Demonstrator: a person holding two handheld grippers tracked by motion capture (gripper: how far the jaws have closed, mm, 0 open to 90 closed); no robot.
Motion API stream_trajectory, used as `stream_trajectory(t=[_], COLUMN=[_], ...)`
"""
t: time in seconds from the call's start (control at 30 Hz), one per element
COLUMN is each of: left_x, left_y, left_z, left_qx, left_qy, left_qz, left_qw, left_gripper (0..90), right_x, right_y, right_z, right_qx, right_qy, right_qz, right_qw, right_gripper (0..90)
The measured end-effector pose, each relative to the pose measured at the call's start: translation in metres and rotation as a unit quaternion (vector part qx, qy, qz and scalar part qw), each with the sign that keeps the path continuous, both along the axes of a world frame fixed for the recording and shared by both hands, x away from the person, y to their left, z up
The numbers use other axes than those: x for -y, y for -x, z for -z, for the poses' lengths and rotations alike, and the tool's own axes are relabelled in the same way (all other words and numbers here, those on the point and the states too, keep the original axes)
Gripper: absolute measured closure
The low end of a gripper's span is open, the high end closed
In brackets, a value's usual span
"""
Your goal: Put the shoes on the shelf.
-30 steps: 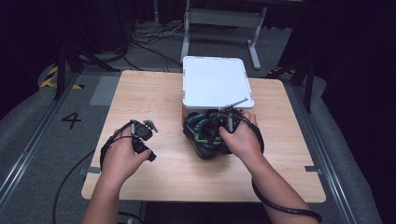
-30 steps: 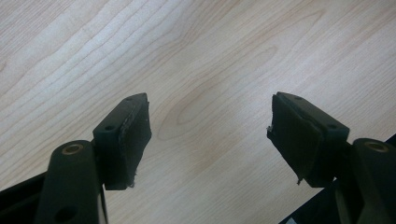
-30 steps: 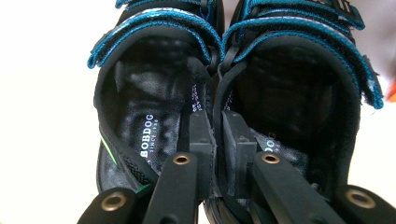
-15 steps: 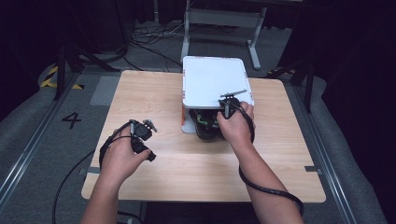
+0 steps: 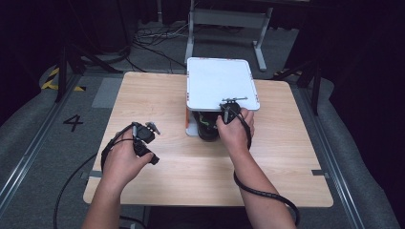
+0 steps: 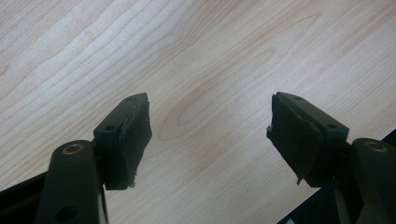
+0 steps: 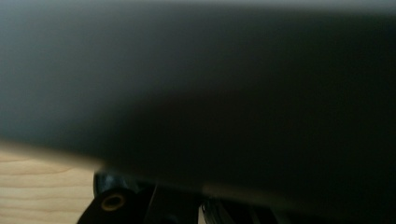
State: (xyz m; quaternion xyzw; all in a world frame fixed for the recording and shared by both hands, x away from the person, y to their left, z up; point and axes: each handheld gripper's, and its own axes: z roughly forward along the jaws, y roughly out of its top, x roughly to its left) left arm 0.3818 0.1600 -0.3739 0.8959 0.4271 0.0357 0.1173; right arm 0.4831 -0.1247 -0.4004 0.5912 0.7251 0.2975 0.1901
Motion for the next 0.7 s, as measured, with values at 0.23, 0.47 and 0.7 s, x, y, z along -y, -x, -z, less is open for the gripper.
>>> stream_trajectory(t=[0.23,0.47,0.7], left_x=[0.000,0.003,0.008], left_y=[-0.001,-0.002,-0.004], left_z=[0.000,0.001,0.002], left_qx=[0.001,0.000,0.003], left_qy=[0.000,-0.005,0.001], left_qz=[0.002,0.003,0.002], left_qw=[1.0000,1.0000,1.0000], left_gripper=[29.7,29.7,29.3], right_x=[-0.005,0.003,0.019], right_y=[0.001,0.010,0.027], right_z=[0.005,-0.007,-0.026], right_qx=[0.040,0.047,0.059], right_qy=[-0.013,-0.017,-0.038], right_qz=[-0.025,-0.081,-0.113], right_qw=[0.9988,0.9955,0.9911], right_gripper=[70.9,47.1,38.2])
